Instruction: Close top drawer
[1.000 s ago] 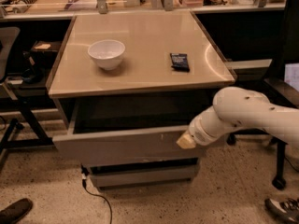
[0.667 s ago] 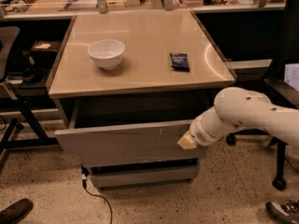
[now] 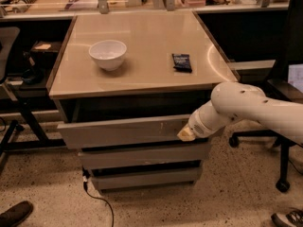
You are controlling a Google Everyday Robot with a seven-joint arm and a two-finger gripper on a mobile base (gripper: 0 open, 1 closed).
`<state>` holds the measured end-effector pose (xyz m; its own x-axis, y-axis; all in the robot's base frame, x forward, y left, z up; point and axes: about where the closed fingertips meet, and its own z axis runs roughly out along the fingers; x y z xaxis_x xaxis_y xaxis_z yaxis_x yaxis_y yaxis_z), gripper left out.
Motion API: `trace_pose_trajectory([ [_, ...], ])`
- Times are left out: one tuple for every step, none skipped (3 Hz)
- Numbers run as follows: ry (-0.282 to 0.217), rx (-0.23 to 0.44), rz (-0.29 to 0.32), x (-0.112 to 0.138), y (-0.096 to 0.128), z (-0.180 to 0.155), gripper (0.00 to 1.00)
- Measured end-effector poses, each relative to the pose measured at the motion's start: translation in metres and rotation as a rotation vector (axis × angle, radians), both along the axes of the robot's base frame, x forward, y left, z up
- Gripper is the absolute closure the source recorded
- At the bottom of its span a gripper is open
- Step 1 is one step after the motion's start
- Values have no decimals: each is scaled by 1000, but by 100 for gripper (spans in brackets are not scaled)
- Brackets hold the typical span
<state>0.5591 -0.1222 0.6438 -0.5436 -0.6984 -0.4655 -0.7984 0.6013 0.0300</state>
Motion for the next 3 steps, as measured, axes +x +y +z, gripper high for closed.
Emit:
trace_pose_trajectory([
  [-23,-22,1,37,1,-7,100],
  [-36,-36,3,61,2,-10,100],
  [-36,-35,3,58,1,-10,100],
])
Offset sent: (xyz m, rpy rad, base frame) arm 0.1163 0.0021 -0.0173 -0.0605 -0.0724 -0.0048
